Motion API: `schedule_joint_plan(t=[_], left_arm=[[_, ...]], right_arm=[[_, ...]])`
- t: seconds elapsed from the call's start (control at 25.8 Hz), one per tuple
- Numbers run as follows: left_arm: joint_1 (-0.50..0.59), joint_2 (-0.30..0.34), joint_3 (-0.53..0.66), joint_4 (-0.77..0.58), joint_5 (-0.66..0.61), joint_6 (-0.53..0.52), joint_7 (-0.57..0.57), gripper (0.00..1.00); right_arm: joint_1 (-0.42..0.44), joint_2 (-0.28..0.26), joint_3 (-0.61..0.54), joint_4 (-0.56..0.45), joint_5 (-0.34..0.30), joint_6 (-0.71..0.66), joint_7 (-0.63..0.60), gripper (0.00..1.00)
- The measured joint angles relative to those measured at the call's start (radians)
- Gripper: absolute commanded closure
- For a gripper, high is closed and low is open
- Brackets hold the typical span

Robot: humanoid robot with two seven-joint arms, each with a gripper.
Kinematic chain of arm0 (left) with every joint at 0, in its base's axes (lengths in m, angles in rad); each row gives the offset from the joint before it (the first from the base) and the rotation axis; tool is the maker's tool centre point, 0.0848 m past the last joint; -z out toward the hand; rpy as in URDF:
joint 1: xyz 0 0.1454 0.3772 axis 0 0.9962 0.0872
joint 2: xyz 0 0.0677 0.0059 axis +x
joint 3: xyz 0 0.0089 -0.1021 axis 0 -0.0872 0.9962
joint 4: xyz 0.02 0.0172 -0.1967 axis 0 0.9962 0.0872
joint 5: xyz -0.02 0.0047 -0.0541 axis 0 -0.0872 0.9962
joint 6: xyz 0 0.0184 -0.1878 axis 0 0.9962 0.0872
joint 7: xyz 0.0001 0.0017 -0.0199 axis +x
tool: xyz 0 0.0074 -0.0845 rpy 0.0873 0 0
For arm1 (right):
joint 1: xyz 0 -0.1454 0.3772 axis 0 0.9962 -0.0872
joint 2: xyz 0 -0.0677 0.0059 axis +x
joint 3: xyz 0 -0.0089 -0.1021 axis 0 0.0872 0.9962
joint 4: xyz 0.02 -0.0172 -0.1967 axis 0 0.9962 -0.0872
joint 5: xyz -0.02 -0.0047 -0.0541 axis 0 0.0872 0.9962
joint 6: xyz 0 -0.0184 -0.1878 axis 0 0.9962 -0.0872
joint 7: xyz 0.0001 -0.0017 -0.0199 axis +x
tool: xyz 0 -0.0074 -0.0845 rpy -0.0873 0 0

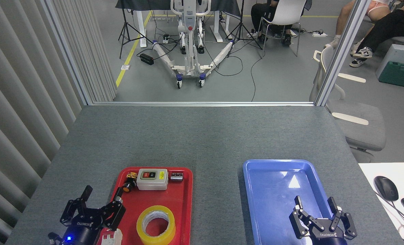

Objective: Place and move tape with both arms
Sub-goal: 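Move the left gripper toward the yellow tape roll on the red tray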

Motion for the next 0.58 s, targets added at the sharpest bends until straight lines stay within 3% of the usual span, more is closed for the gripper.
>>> schedule_joint_plan(t=[0.58], left_arm=[[-0.030, -0.002, 0.018, -0.016, -0.005, 0.015, 0.069, 0.00]], right_arm=[[0.001, 0.000, 0.001, -0.001, 0.008, -0.004, 0.000, 0.00]])
